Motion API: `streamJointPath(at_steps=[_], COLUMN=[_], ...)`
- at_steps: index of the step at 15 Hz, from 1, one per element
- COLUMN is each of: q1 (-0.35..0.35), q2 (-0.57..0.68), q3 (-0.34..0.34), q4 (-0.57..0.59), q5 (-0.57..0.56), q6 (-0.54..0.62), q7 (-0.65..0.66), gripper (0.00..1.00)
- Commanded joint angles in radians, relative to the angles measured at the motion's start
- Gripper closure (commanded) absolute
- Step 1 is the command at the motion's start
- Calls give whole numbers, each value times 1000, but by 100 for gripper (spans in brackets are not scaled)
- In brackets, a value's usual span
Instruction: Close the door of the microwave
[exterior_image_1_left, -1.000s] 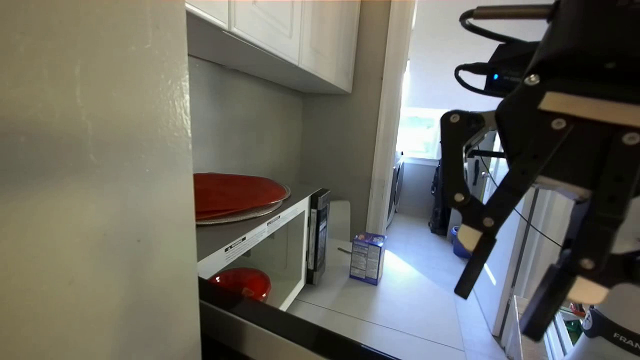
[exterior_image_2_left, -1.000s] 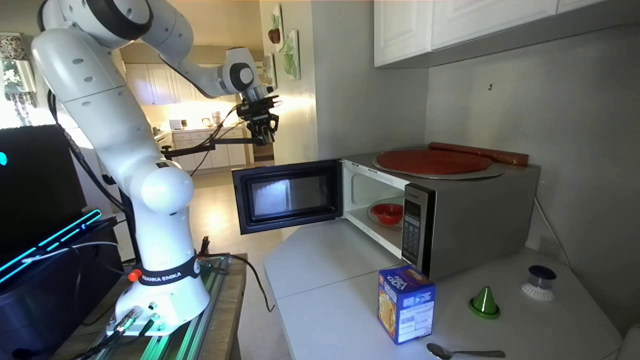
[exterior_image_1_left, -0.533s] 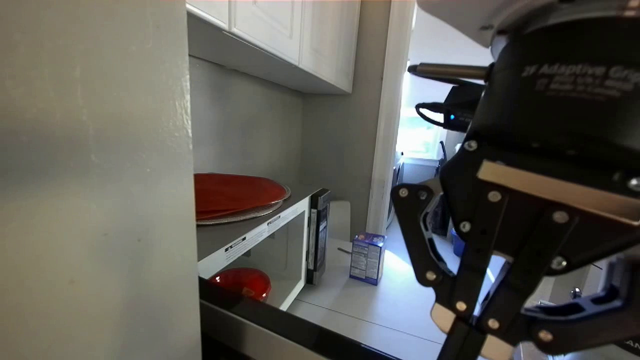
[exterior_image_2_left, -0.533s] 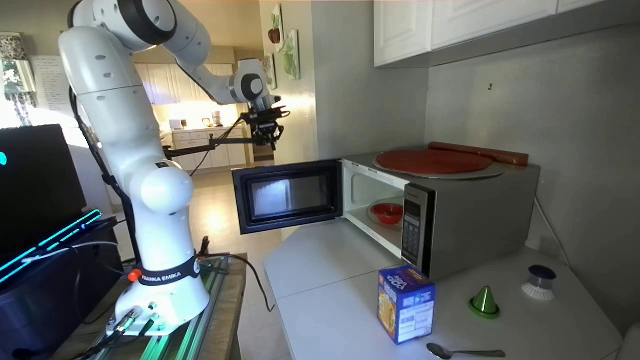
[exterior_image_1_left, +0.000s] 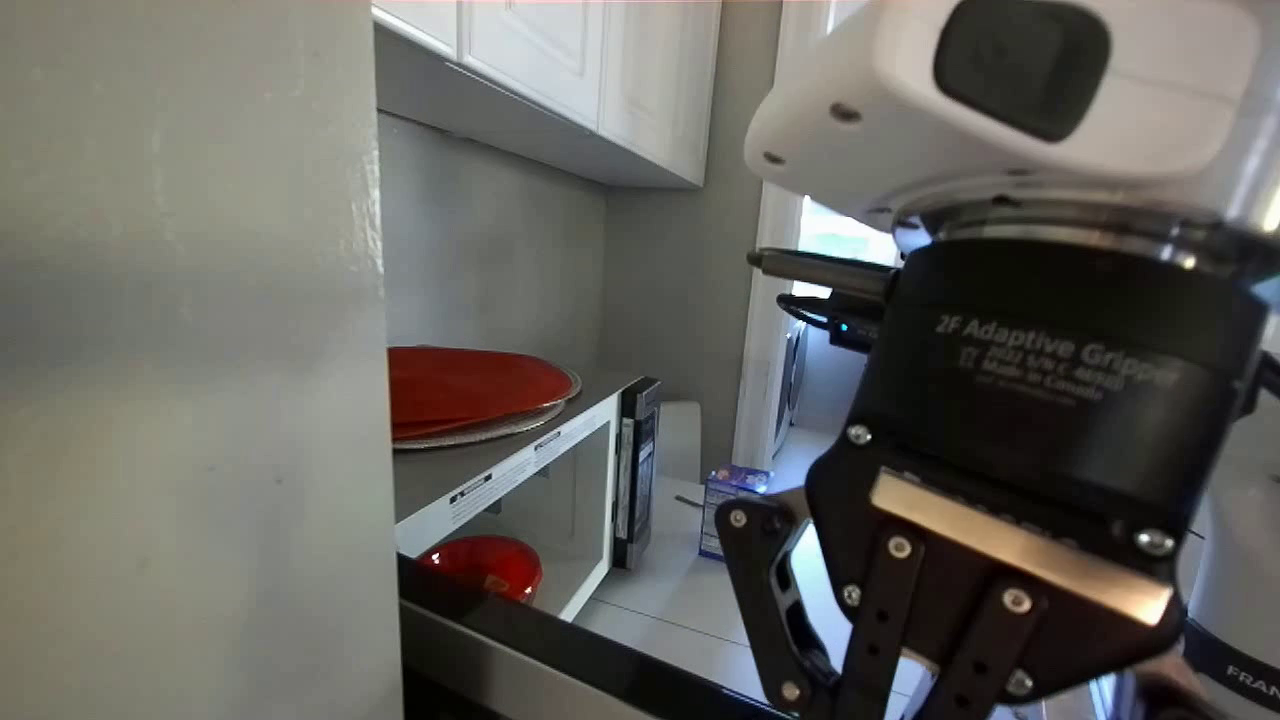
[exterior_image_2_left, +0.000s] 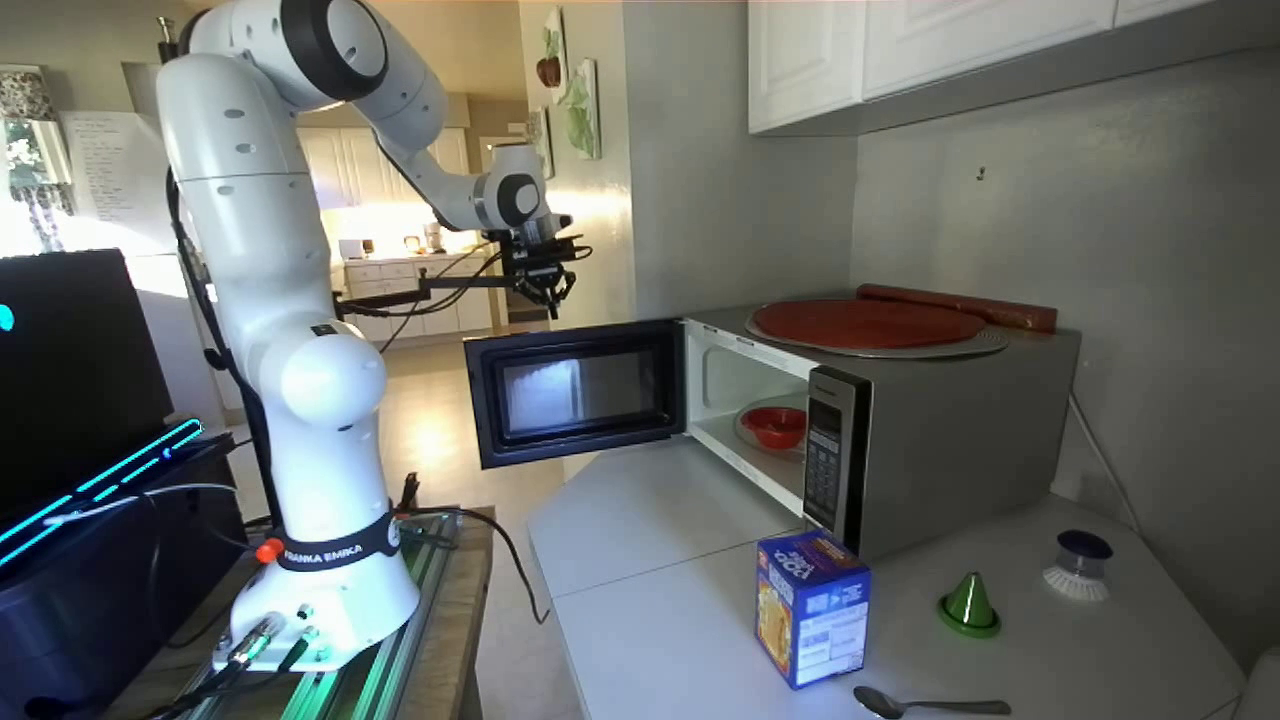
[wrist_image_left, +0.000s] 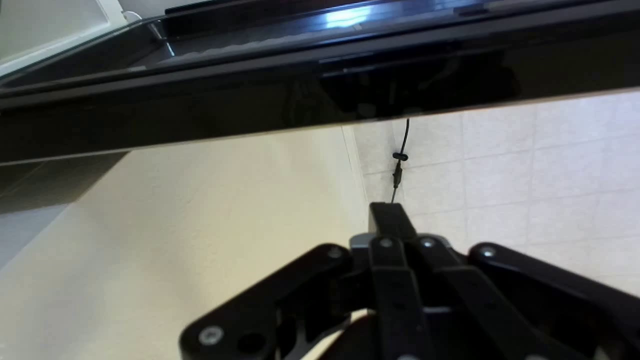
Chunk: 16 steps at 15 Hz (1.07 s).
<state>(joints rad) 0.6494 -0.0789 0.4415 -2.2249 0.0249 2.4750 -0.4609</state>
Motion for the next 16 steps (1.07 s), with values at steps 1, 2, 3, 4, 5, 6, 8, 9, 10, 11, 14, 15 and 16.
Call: streamJointPath(at_steps=[1, 2, 3, 4, 5, 6, 8, 9, 10, 11, 14, 15, 16], q1=[-11, -14, -17, -20, -25, -31, -49, -59, -66, -73, -87, -89, -92], q2=[34, 41, 42, 46, 41, 35, 9, -9, -25, -49, -137, -166, -198], q3=[11, 12, 12, 12, 10, 9, 4, 0, 0, -1, 1, 2, 4], q4=[-16, -21, -28, -35, -49, -60, -93, -114, -129, -147, -211, -229, -249], q5=[-15, -22, -30, -39, -55, -74, -99, -90, -88, -73, -73, -79, -98], q6=[53, 59, 62, 62, 61, 60, 52, 52, 63, 68, 90, 91, 92], q7=[-19, -12, -6, -1, 6, 15, 27, 23, 28, 22, 40, 49, 71], gripper=[100, 100, 100, 100, 100, 100, 100, 100, 100, 100, 100, 100, 100])
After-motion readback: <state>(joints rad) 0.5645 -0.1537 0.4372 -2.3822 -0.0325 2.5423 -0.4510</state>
